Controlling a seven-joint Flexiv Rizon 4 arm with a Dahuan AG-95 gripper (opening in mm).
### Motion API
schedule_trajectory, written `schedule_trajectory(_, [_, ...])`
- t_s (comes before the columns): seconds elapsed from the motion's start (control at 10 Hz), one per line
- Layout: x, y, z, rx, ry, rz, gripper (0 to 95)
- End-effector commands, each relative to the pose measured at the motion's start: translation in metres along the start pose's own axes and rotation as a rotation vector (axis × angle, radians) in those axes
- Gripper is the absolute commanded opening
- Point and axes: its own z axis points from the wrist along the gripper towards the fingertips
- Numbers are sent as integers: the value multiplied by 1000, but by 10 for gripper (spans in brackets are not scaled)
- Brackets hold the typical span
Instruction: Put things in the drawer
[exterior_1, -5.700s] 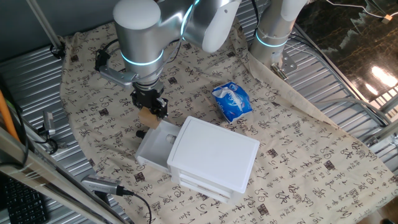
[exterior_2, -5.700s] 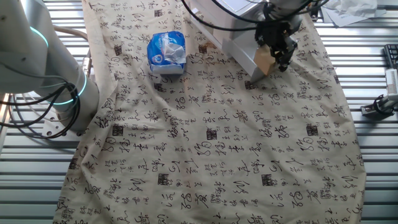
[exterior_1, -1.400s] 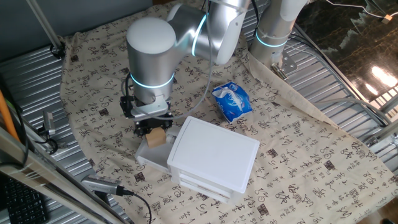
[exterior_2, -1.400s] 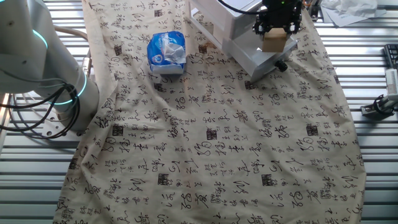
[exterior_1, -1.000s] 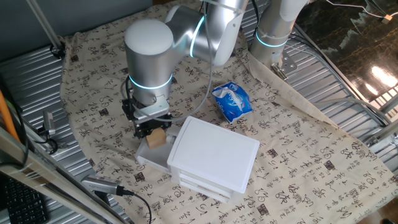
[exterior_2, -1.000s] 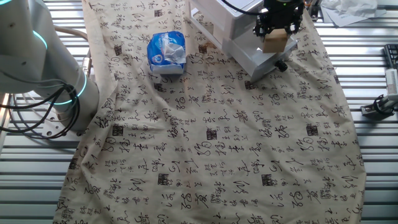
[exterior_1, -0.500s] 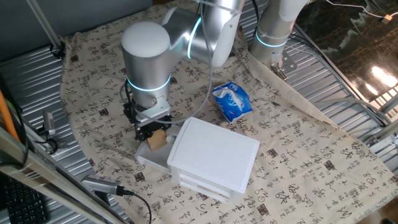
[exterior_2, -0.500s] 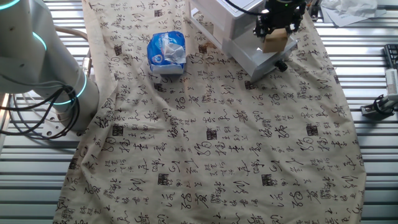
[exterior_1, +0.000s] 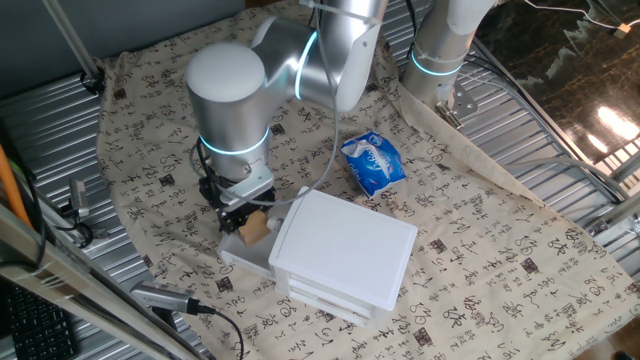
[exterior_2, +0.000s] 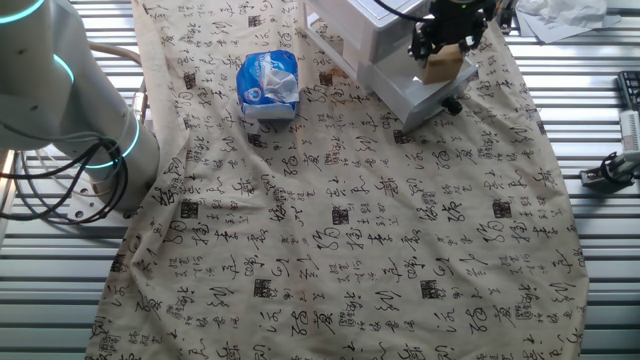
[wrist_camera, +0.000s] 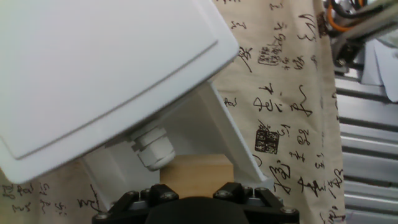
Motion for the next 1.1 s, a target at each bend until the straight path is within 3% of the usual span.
schedule_trajectory(0.1, [0,1,0,-6,0,-27,0])
schedule_trajectory(1.1, [-2,13,9,-8,-3,-98,0])
